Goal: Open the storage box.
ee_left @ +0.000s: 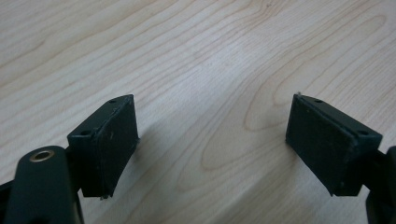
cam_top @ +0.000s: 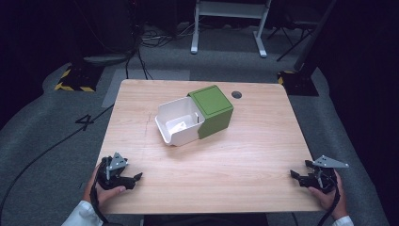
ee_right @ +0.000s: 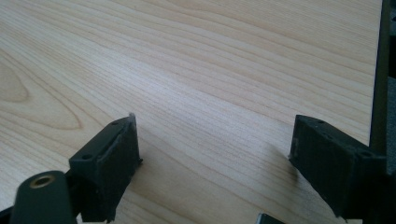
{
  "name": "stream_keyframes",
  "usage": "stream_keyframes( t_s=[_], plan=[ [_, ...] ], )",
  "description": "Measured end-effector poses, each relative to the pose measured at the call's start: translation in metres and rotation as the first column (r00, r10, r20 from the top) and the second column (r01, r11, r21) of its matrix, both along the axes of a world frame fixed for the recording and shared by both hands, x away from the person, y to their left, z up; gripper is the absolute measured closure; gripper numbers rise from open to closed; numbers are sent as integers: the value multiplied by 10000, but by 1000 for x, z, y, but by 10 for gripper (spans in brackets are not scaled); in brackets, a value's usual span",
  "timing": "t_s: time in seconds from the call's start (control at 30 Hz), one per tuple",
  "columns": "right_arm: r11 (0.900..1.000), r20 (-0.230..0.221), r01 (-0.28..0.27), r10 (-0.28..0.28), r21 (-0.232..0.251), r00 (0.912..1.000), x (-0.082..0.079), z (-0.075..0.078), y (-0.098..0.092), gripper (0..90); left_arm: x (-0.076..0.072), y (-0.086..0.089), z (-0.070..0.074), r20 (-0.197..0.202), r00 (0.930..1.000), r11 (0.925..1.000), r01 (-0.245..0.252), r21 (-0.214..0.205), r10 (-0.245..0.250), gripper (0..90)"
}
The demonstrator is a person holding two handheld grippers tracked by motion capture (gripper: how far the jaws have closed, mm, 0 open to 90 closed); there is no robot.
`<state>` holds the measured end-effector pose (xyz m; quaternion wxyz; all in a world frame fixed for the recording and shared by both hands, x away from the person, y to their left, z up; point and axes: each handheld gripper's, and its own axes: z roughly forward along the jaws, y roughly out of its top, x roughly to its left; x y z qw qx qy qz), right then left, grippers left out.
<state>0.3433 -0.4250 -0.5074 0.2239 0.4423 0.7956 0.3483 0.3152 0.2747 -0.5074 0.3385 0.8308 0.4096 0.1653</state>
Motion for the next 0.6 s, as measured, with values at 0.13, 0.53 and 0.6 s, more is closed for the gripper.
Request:
stream_keyframes(
  t_s=[0.13,0.53,0.6],
  plan=[
    [10000,-2,-9,9,0,10000,0,0,0,157,-3,4,0,-26,9996,9996,-297,-14,297,161],
    [10000,-8,-19,19,24,10000,0,0,0,158,-9,7,0,-48,9983,9983,-589,-31,589,161],
    [10000,-20,-15,15,33,10000,0,0,0,156,-8,7,0,-44,9983,9983,-578,-28,578,161]
  ],
)
